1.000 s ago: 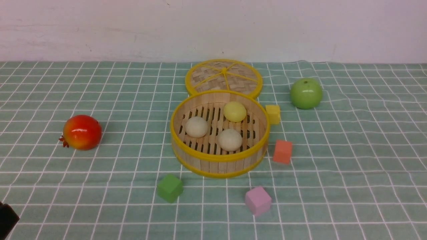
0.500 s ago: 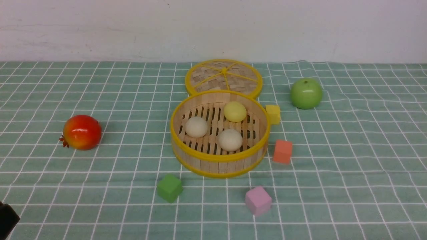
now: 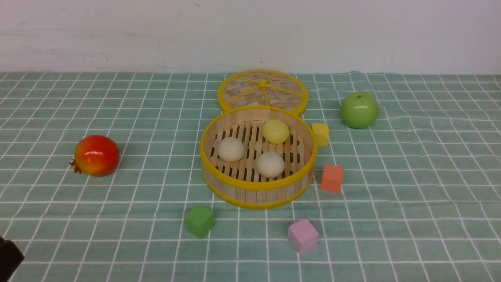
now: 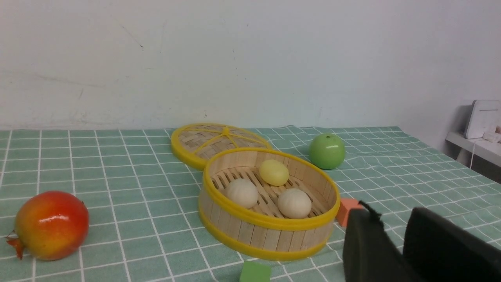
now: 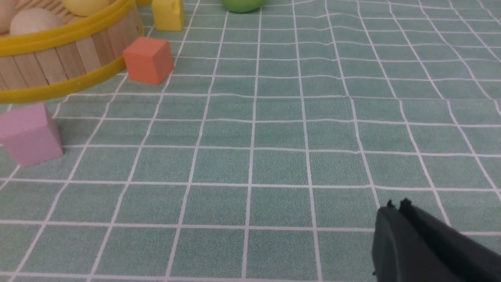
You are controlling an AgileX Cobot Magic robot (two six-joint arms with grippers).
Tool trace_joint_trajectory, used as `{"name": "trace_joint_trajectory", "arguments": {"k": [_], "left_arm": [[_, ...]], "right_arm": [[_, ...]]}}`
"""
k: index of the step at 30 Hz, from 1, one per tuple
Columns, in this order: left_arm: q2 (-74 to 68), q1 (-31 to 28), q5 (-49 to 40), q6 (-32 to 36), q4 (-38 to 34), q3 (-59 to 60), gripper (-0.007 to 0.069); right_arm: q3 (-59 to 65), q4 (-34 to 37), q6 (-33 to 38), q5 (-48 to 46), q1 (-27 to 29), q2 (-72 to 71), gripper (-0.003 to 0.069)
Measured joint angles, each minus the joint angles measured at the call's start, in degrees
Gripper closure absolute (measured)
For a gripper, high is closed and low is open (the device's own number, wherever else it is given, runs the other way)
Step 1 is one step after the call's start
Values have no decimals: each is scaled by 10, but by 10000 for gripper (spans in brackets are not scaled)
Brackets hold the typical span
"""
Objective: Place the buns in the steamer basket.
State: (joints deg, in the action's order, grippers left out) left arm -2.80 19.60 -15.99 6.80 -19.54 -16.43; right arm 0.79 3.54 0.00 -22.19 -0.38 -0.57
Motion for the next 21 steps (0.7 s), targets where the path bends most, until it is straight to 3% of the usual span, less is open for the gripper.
{"name": "trace_joint_trajectory", "arguments": {"k": [21], "left_arm": [[0,0,0,0,0,0,456]], "right_arm": [[0,0,0,1,2,0,664]]}}
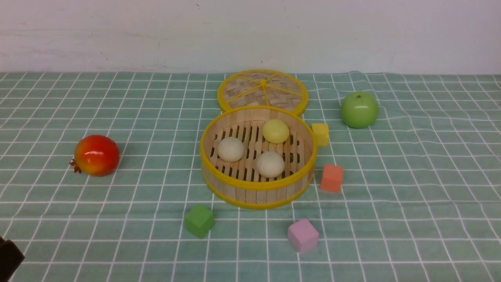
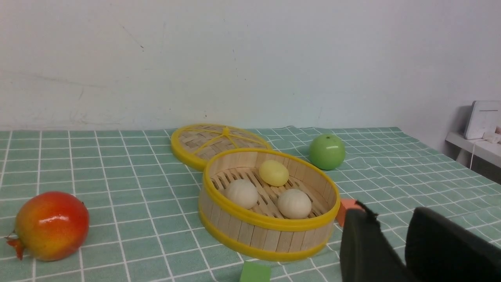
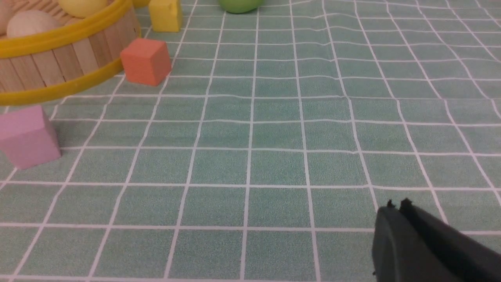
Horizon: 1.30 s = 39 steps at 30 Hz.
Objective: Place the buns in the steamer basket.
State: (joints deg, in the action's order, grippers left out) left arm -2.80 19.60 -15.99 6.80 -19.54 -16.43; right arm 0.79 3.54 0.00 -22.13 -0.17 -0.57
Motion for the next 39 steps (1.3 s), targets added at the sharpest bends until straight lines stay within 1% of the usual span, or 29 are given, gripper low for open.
{"name": "trace_joint_trajectory", "arguments": {"k": [5,8,10,11,12,14,16,17,21,23,39], "left_arm": [[0,-8,5,0,43,9,452],[2,-68,-4,-12,82,25,450],[15,-110,-12,-38,92,45,460],[19,-118,-14,-45,96,50,465],[29,-143,-15,-72,104,71,491],[34,-164,-15,-109,119,108,552],[34,-169,-10,-138,132,145,624],[34,-170,-12,-149,134,163,638],[34,-170,-57,-196,136,181,638],[34,-170,-60,-209,136,182,638],[34,-170,-56,-215,136,182,638]], "right_arm": [[0,0,0,0,0,0,662],[0,0,0,0,0,0,662],[0,0,0,0,0,0,662],[0,0,0,0,0,0,662],[0,0,0,0,0,0,661],[0,0,0,0,0,0,659],[0,0,0,0,0,0,659],[0,0,0,0,0,0,659],[0,0,0,1,0,0,657],[0,0,0,1,0,0,655],[0,0,0,1,0,0,636]]}}
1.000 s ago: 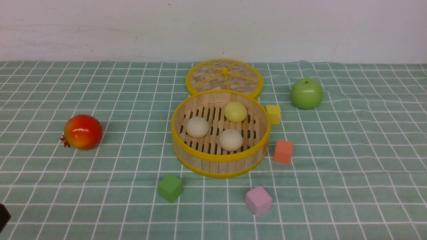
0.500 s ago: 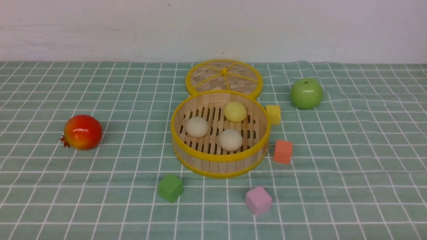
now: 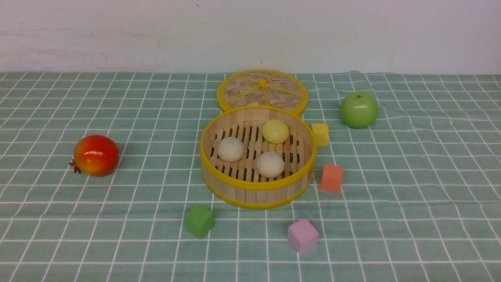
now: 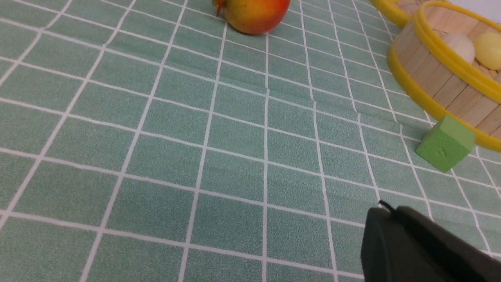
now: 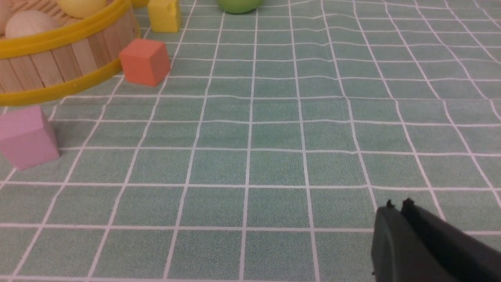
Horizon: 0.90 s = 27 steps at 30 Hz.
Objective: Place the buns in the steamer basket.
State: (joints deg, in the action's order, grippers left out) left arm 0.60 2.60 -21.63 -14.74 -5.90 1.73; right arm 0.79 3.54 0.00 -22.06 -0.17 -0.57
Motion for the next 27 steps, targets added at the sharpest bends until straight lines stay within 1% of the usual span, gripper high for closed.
{"name": "trace_joint_trajectory", "arguments": {"k": [27], "left_arm": [[0,0,0,0,0,0,638]], "right_arm": [[0,0,0,0,0,0,618]]}}
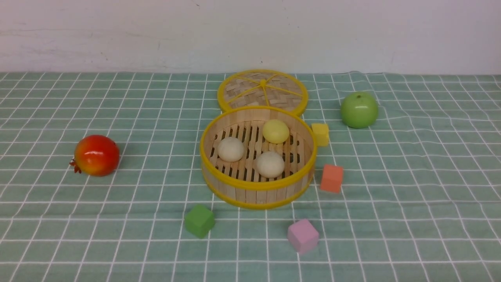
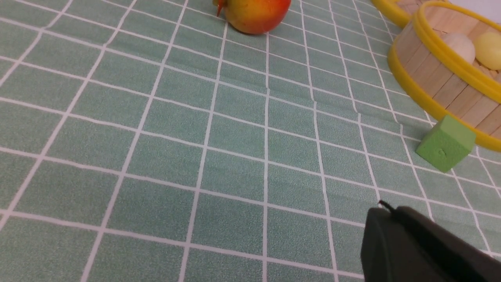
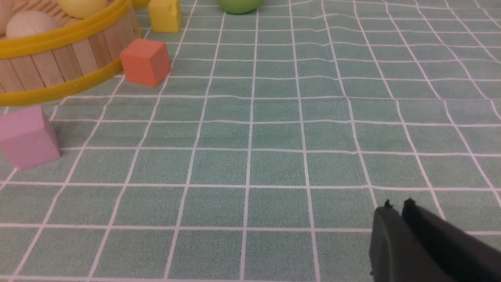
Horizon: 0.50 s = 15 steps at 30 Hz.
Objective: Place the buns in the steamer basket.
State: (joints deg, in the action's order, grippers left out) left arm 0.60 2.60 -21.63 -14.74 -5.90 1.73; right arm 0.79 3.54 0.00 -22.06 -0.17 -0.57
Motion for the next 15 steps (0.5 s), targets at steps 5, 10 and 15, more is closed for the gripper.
{"name": "trace_joint_trajectory", "arguments": {"k": [5,10,15], "left_arm": [[0,0,0,0,0,0,638],[0,0,0,0,0,0,638],[0,0,0,0,0,0,638]], "right_arm": [[0,0,0,0,0,0,610],[0,0,0,0,0,0,603],[0,0,0,0,0,0,596]]}}
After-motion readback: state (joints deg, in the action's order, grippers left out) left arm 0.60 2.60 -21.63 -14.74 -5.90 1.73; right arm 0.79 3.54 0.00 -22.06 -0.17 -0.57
